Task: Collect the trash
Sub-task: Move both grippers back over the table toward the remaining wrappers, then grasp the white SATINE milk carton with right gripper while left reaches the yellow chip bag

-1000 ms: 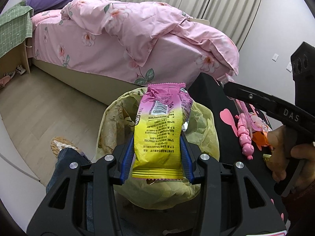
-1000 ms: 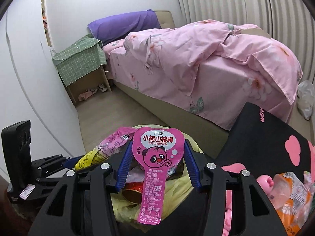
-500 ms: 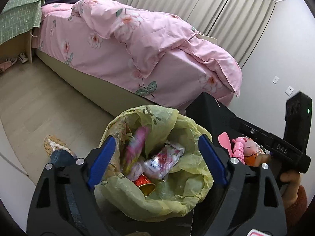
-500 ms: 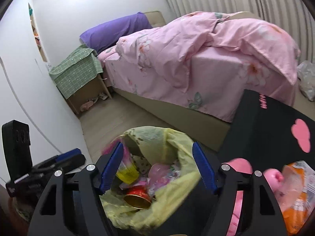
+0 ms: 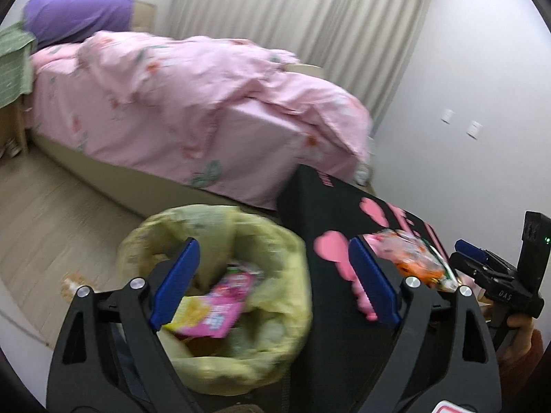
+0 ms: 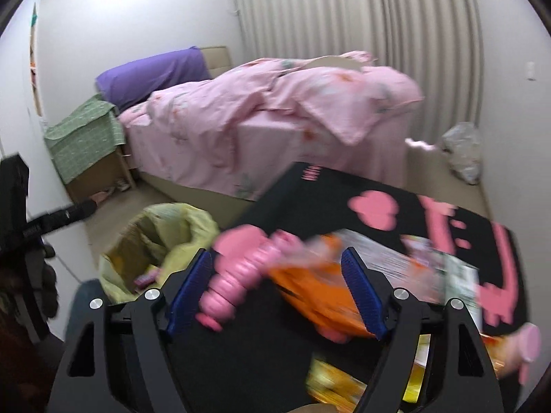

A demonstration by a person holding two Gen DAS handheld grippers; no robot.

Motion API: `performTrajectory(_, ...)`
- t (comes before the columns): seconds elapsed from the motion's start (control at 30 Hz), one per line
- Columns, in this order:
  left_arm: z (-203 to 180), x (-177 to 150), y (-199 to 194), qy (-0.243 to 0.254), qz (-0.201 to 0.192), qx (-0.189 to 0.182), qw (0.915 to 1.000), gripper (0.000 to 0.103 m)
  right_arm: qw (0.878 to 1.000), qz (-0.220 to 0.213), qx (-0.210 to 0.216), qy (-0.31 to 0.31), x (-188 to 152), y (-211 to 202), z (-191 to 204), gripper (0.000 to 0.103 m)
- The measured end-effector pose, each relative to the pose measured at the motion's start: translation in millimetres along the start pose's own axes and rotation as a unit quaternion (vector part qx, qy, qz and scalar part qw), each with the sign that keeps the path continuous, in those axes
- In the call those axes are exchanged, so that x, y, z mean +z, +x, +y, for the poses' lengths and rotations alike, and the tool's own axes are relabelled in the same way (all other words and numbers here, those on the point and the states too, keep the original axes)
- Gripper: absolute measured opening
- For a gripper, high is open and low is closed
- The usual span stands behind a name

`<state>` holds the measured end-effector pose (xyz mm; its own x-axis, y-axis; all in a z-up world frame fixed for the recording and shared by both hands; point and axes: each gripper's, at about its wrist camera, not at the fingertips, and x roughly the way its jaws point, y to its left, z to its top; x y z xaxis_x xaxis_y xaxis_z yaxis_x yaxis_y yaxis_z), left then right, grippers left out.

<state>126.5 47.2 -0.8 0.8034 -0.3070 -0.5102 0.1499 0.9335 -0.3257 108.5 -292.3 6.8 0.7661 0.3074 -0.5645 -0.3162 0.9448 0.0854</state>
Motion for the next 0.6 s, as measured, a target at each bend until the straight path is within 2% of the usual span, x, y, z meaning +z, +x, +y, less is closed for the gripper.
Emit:
performTrajectory(0.17,-64.7,-1.8,24.4,0.060,0.023,-0.052,0.9965,0.090,0.999,0.036,-0.017,0.021,-26.7,-30.6,-42.6,0.074)
performTrajectory(0.3,-118.6,-5.3,50.0,0.108,0.044,-0.097,0.9884,0.090,0.997,0.023,-0.076,0.014,-49.7,-61.0,-63.9,0.074)
performTrajectory(0.37,-138.9,-9.3,60.1,0.130,0.057,-0.107,0.9840,0.091,0.995,0.013,-0.099,0.032,-62.1,-75.0,-79.5,0.074)
performTrajectory(0.53,-180.6,-28.9,78.6,0.155,0.086,-0.131,0.9754,0.094,0.992,0.020,-0.103,0.069,-88.6,-82.7,-107.4,0.074)
performTrajectory(0.6,-194.4,-38.8,83.9,0.167,0.103,-0.136,0.9710,0.094,0.990,0.023,-0.120,0.076,-99.3,-84.4,-115.3,0.074)
